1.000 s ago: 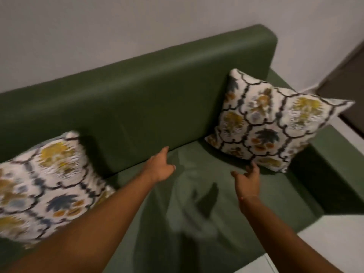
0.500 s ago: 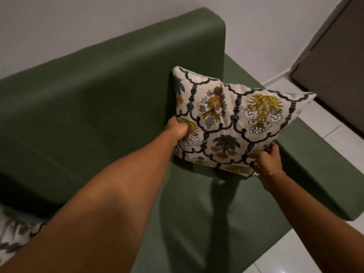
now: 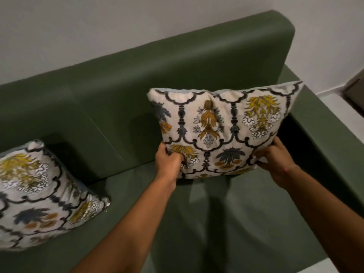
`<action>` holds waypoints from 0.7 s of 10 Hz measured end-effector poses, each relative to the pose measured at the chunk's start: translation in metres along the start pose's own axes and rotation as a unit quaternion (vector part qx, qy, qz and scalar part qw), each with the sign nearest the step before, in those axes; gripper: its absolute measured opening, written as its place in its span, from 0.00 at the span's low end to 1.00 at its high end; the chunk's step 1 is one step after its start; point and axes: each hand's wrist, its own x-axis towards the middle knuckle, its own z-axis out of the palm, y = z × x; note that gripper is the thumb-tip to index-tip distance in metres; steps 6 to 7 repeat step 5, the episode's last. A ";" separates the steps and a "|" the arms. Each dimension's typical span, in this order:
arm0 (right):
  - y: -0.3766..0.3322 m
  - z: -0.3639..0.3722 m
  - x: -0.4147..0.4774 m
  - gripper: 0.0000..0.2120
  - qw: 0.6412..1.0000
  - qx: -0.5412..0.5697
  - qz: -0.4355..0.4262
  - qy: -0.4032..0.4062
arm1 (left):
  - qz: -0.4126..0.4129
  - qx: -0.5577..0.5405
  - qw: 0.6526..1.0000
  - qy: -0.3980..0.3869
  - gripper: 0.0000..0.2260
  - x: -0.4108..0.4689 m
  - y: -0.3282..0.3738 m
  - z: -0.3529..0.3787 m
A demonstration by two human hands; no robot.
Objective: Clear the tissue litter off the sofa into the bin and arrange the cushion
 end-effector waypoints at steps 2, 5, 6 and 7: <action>0.003 0.050 0.001 0.29 0.997 -0.065 0.000 -0.028 | -0.026 -0.024 0.999 0.034 0.29 0.003 -0.014 -0.029; 0.013 0.051 -0.053 0.38 0.990 -0.101 -0.048 0.080 | -0.005 0.075 0.997 0.014 0.34 -0.008 -0.046 -0.075; 0.013 0.051 -0.053 0.38 0.990 -0.101 -0.048 0.080 | -0.005 0.075 0.997 0.014 0.34 -0.008 -0.046 -0.075; 0.013 0.051 -0.053 0.38 0.990 -0.101 -0.048 0.080 | -0.005 0.075 0.997 0.014 0.34 -0.008 -0.046 -0.075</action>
